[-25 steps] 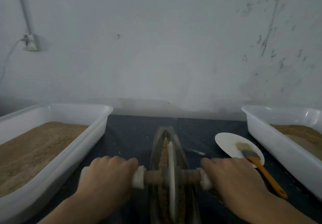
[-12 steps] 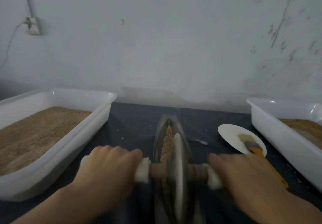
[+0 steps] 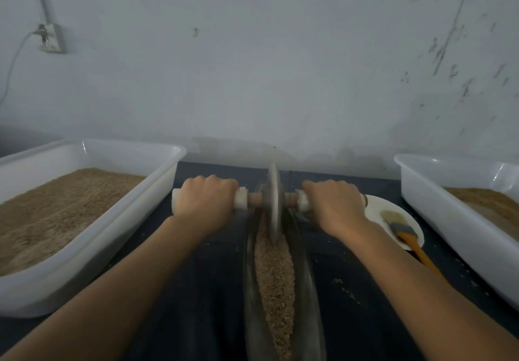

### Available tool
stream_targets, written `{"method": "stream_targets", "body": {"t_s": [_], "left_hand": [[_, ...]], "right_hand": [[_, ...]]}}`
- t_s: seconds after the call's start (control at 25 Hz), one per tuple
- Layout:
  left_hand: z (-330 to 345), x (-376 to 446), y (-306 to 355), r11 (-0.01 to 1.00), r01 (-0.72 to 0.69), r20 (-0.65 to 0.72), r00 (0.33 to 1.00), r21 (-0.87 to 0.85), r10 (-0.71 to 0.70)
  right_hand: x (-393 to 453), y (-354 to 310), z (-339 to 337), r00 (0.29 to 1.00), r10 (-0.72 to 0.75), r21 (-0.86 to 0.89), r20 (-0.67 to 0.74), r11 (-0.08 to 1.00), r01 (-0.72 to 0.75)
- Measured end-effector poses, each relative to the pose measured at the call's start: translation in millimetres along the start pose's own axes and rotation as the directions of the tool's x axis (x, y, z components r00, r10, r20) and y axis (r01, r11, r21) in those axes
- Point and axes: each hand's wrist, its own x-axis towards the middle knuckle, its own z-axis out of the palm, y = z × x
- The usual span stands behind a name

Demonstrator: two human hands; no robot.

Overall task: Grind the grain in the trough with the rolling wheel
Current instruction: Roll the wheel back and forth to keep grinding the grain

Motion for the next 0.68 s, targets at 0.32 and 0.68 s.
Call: {"method": "stream_targets", "body": {"t_s": [0.32, 0.68], "left_hand": [[-38.8, -131.2, -10.9, 0.932, -0.352, -0.24, 0.915, -0.084, 0.324], [2.9, 4.5, -0.5, 0.998, -0.023, -0.02, 1.0, 0.06, 0.025]], "right_hand": [[-113.8, 7.5, -15.9, 0.907, -0.124, 0.19, 0.403, 0.981, 0.05], [-5.0, 0.5, 4.7, 1.0, -0.007, 0.017, -0.016, 1.0, 0.007]]}}
